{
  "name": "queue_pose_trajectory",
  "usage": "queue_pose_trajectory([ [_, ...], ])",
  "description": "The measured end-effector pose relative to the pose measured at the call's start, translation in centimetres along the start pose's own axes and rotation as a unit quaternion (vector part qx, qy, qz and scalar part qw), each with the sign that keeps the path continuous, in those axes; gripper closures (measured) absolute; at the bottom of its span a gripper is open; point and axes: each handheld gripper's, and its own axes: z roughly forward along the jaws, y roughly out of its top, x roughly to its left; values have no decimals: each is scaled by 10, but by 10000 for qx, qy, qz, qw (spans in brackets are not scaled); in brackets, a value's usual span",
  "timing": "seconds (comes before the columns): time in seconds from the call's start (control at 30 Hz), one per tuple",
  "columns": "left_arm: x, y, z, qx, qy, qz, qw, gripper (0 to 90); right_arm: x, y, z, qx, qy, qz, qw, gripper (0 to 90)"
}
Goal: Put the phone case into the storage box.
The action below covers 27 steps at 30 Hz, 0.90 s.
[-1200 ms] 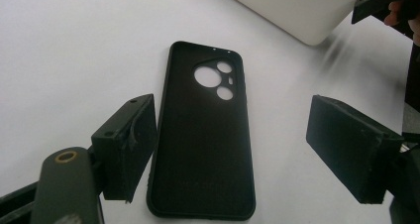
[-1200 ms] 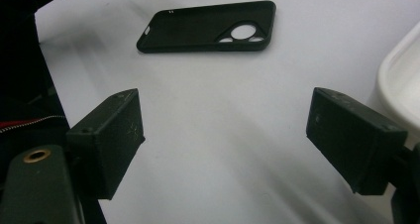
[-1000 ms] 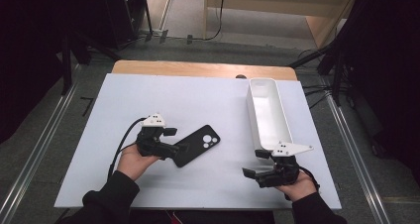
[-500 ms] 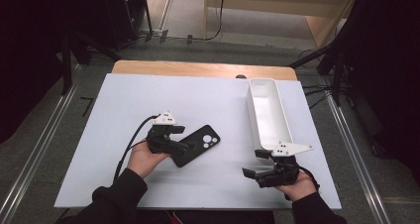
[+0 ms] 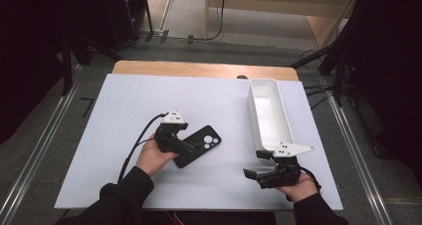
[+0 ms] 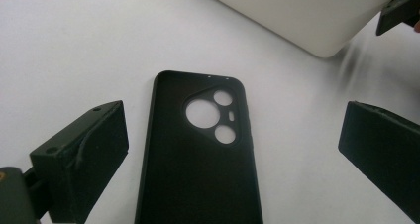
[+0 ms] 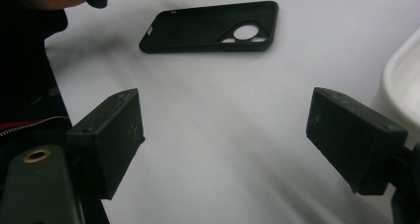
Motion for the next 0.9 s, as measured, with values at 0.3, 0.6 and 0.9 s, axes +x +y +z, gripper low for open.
queue_pose_trajectory([
  [0.3, 1, -6, 4, -65, 87, 40, 9999, 0, 0, 0, 0, -9, 0, 12, 10000, 131],
  [0.6, 3, -14, 10, 49, 188, 61, 9998, 0, 0, 0, 0, -16, 4, 10, 10000, 131],
  [0.9, 5, -21, 17, 166, 191, 162, 9995, 0, 1, 0, 1, -11, 4, 13, 10000, 132],
])
